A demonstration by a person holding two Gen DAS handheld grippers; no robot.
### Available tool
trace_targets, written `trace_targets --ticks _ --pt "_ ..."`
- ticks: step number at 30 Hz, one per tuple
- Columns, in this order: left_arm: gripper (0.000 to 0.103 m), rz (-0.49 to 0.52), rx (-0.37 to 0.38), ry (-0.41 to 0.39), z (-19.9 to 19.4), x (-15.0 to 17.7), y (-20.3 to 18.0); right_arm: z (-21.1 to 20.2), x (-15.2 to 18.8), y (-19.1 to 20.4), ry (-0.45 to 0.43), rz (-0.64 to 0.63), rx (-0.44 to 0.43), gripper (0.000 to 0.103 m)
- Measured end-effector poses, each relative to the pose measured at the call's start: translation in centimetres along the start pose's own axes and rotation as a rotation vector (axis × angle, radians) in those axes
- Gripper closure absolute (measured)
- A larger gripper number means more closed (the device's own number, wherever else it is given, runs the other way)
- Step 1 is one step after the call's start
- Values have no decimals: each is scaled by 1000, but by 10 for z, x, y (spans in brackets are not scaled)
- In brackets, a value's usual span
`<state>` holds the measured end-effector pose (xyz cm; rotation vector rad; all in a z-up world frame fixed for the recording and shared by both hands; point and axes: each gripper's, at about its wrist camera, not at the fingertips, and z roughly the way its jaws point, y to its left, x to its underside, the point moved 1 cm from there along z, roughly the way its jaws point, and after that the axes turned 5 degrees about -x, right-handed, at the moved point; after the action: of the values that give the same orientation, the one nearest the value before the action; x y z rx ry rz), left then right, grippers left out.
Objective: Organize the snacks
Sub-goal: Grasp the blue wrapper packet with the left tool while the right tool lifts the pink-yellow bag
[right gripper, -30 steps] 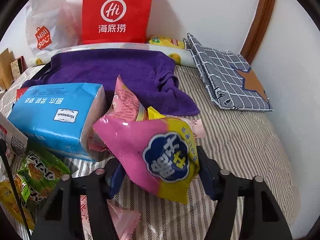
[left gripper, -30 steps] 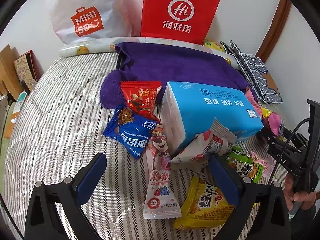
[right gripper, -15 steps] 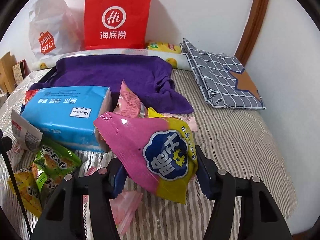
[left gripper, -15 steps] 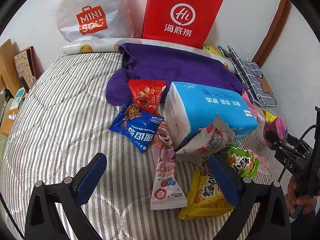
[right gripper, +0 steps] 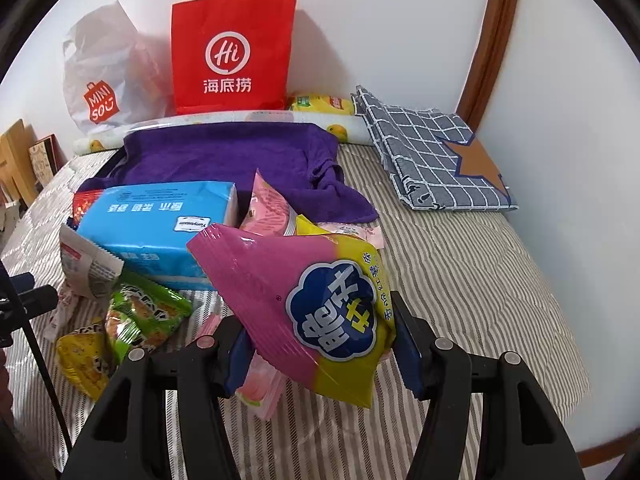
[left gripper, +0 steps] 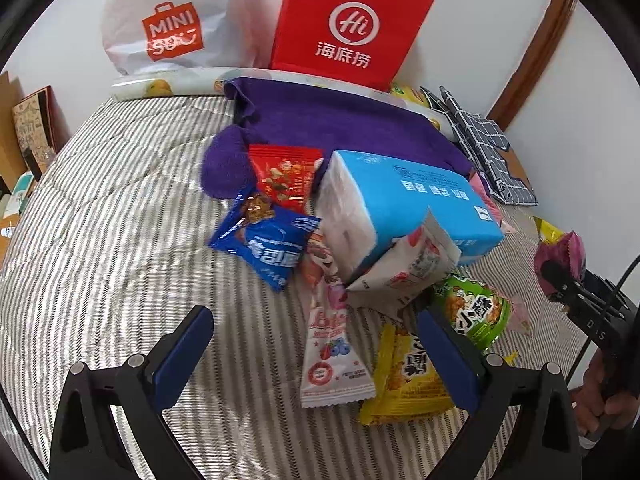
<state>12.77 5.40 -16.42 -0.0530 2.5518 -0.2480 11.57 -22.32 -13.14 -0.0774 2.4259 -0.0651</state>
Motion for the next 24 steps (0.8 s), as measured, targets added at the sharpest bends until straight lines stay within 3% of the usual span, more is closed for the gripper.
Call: trace_targets --ticks 14,24 --pt "3 -59 -68 -48 -6 -12 28 -2 1 10 -4 -10 -37 43" --pt "13 -26 -113 -25 26 -40 23 4 -7 -6 5 17 -39 43"
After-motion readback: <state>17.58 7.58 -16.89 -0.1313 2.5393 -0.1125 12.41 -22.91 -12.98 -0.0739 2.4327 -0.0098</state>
